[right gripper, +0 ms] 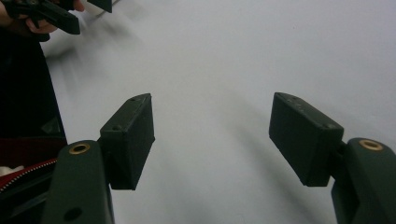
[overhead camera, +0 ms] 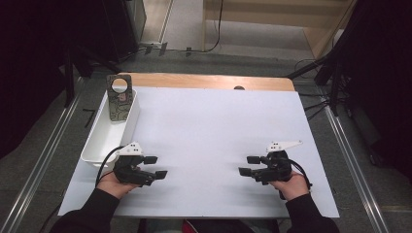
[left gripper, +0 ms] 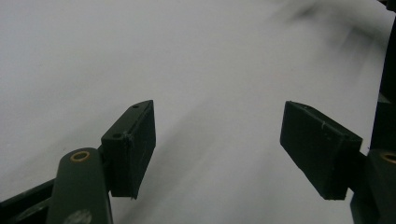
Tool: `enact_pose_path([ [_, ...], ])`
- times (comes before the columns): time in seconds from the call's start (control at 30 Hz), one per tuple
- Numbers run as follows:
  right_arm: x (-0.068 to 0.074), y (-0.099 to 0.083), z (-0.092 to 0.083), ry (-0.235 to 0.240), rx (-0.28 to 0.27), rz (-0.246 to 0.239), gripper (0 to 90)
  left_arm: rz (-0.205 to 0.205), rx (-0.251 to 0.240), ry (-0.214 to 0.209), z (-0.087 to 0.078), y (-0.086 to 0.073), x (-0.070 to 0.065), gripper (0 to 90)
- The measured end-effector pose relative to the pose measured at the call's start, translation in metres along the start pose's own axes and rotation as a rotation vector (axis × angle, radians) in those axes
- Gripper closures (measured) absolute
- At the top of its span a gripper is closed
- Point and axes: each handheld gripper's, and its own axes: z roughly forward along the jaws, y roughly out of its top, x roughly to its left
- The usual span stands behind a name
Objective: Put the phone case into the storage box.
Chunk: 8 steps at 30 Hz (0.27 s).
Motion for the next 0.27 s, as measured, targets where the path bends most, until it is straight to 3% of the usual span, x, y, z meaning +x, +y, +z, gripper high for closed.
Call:
enact_pose_path([
  [0.27, 0.0002, 0.0, 0.0004, 0.0, 0.001, -0.002, 29.9, -0.003, 0.003, -0.001, 0.0, -0.0002, 0.0005, 26.6],
])
